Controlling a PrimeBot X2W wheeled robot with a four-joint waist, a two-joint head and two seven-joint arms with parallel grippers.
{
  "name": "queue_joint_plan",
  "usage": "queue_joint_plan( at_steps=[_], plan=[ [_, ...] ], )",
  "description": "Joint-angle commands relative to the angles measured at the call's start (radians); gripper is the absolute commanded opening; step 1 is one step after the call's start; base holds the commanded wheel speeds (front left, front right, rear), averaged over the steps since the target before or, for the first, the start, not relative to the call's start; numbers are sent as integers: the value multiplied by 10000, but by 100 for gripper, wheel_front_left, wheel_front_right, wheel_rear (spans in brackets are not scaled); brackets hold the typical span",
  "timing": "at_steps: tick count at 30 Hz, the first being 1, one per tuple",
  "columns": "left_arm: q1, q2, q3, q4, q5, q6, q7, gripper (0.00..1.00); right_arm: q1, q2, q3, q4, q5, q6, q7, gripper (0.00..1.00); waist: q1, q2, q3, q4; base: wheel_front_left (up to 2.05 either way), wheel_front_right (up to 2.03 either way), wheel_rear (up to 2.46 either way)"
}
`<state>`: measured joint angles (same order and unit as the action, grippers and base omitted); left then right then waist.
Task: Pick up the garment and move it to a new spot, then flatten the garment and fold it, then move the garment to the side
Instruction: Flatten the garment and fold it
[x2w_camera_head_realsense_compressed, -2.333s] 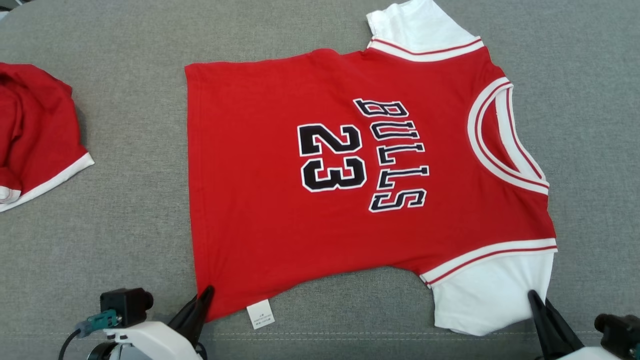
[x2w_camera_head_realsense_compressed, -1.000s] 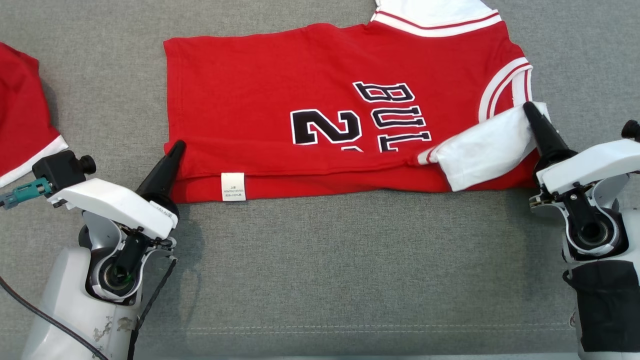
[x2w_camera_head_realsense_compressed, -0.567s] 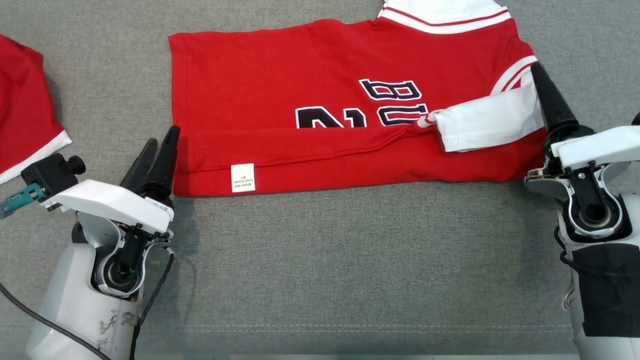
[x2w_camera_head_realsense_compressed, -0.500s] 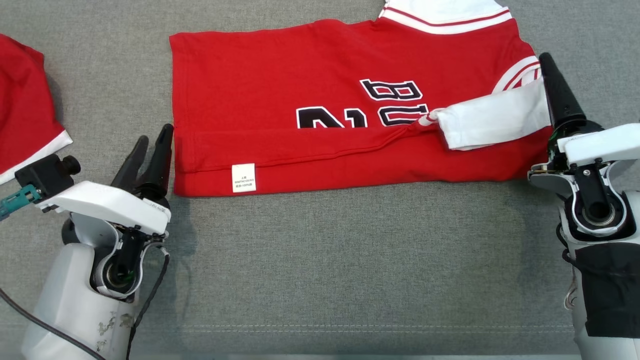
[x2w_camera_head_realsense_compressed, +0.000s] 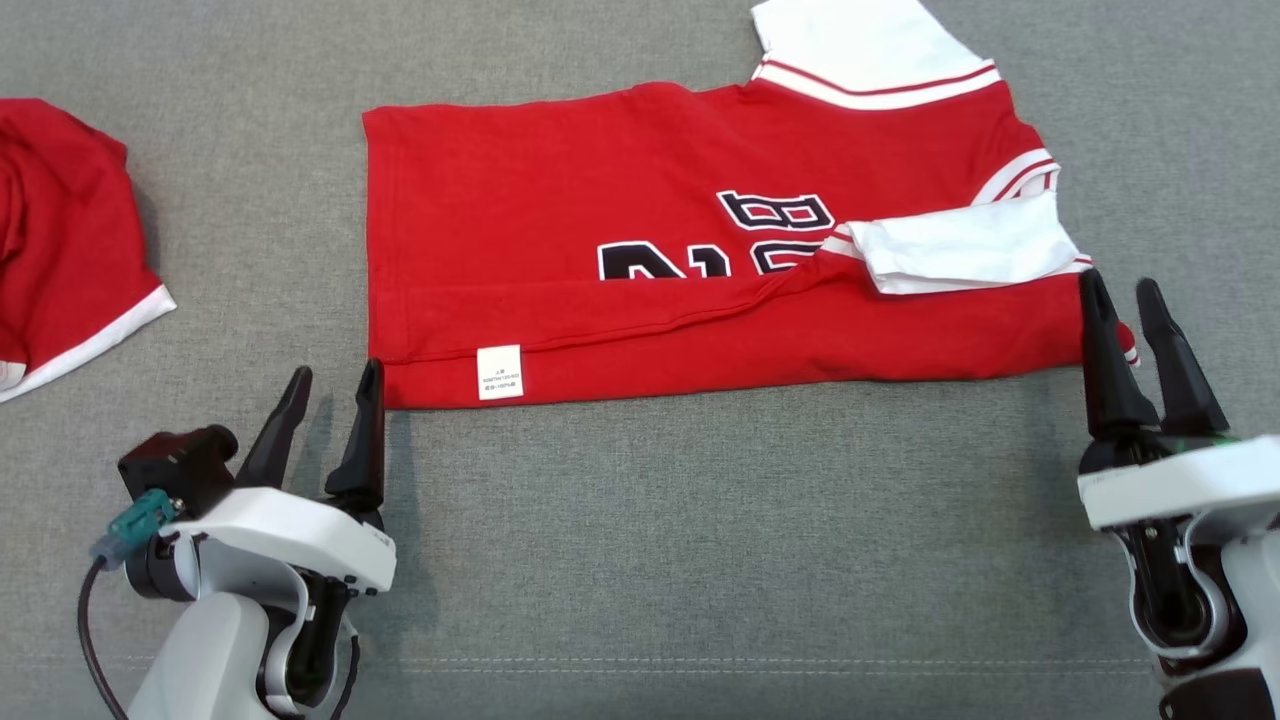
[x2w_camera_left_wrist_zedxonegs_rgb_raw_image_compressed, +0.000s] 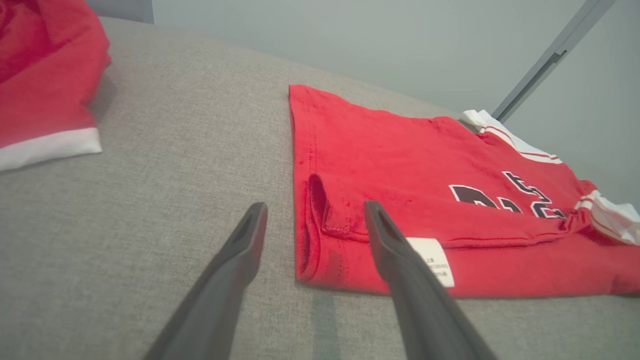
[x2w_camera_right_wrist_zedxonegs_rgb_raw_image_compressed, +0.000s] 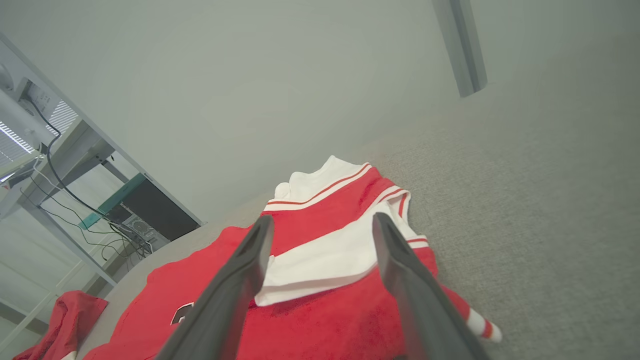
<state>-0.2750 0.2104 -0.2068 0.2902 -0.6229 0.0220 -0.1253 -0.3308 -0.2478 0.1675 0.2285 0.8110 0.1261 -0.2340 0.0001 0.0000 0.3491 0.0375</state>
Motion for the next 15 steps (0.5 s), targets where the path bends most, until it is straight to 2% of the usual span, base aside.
queue_joint_plan(
  at_steps=[1, 9, 15],
  plan=[
    [0, 324, 296, -304, 113, 120, -105, 100, 245, -79, 36, -359, -351, 46, -168, 100, -1, 0, -86, -60, 0, 0, 0],
    [658, 489, 252, -508, 275, 550, 81, 100, 1483, 749, -888, -655, -3336, 46, -272, 100, -1, 0, -521, -433, 0, 0, 0],
    [1062, 620, 247, -528, 158, 710, 488, 100, 2097, 1274, -1351, -743, -4685, 46, -275, 100, -1, 0, -910, -676, 0, 0, 0]
  ],
)
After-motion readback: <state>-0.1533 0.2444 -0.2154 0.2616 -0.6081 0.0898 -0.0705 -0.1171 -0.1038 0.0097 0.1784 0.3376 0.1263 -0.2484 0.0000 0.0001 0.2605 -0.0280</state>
